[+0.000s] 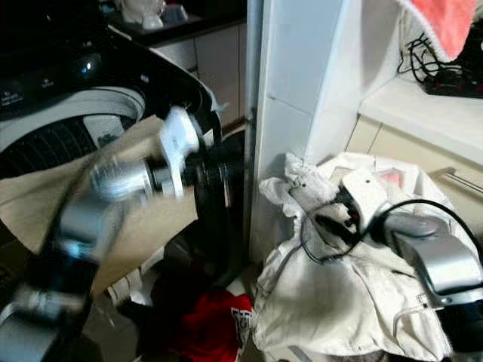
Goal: Clothes washing
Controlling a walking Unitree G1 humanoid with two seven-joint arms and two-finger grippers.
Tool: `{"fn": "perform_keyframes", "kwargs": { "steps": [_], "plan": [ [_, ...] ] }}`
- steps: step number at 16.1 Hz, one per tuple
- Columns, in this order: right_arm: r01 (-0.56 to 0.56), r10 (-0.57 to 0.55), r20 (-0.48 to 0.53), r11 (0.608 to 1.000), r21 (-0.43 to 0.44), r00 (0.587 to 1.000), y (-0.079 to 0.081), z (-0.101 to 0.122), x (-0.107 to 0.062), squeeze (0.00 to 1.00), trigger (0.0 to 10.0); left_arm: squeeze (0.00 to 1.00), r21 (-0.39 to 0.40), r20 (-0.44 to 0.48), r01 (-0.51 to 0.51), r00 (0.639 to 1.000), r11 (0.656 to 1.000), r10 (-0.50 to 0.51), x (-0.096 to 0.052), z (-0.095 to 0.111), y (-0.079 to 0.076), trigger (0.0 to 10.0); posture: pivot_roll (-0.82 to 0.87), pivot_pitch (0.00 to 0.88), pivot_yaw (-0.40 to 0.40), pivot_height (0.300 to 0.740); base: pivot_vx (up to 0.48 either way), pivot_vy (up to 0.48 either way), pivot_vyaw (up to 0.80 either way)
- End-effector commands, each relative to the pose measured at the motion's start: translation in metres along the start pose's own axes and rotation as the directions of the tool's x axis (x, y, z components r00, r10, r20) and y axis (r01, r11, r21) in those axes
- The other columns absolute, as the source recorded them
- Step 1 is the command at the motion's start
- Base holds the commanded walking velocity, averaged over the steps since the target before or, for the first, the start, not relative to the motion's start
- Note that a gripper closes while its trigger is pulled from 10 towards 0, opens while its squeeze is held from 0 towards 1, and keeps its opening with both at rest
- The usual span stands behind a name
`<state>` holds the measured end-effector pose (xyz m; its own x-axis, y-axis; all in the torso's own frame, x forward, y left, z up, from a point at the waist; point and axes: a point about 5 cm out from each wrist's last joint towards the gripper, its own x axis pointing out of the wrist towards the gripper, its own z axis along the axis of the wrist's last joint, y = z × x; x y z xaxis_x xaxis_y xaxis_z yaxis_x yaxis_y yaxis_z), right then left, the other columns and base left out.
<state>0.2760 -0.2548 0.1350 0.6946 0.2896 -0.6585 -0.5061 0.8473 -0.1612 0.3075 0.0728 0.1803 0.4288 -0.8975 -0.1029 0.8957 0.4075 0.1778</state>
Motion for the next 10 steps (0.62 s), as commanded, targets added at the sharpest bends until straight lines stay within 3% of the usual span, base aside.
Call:
{"fn": "perform_keyframes", "kwargs": {
  "steps": [1, 4, 5, 6, 10],
  "plan": [
    [-0.025, 0.025, -0.004, 0.999, -0.022, 1.0, -0.002, 0.002, 0.001, 1.0, 10.0, 0.0, 0.03, -0.048, 0.019, 0.999, 0.999, -0.018, -0.002, -0.003, -0.006, 10.0, -0.13, 0.0, 0.06, 0.74, 0.0, 0.0, 0.0],
    [-0.052, 0.051, -0.029, 0.999, -0.013, 0.998, -0.008, -0.007, 0.013, 1.0, 10.0, 0.0, -0.003, -0.079, 0.037, 0.996, 0.999, -0.038, -0.008, -0.006, -0.016, 10.0, -0.12, 0.0, 0.057, 0.74, 0.0, 0.0, 0.0],
    [-0.055, 0.05, -0.072, 0.997, -0.057, 0.996, -0.009, -0.014, 0.019, 0.05, 10.0, 0.0, -0.008, -0.094, 0.059, 0.994, 0.998, -0.06, -0.01, -0.008, -0.02, 10.0, -0.12, 0.0, 0.057, 0.74, 0.0, 0.0, 0.0],
    [-0.062, 0.053, -0.1, 0.994, -0.09, 0.994, -0.01, -0.018, 0.025, 0.0, 10.0, 0.0, -0.007, -0.102, 0.065, 0.993, 0.998, -0.066, -0.011, -0.01, -0.023, 10.0, -0.12, 0.0, 0.058, 0.74, 0.0, 0.0, 0.0],
    [-0.077, 0.055, -0.162, 0.989, -0.127, 0.985, -0.013, -0.032, 0.038, 0.0, 10.0, 0.0, -0.013, -0.123, 0.047, 0.991, 0.999, -0.048, -0.012, -0.011, -0.028, 10.0, -0.11, 0.0, 0.049, 0.74, 0.0, 0.0, 0.0]
  ]
}}
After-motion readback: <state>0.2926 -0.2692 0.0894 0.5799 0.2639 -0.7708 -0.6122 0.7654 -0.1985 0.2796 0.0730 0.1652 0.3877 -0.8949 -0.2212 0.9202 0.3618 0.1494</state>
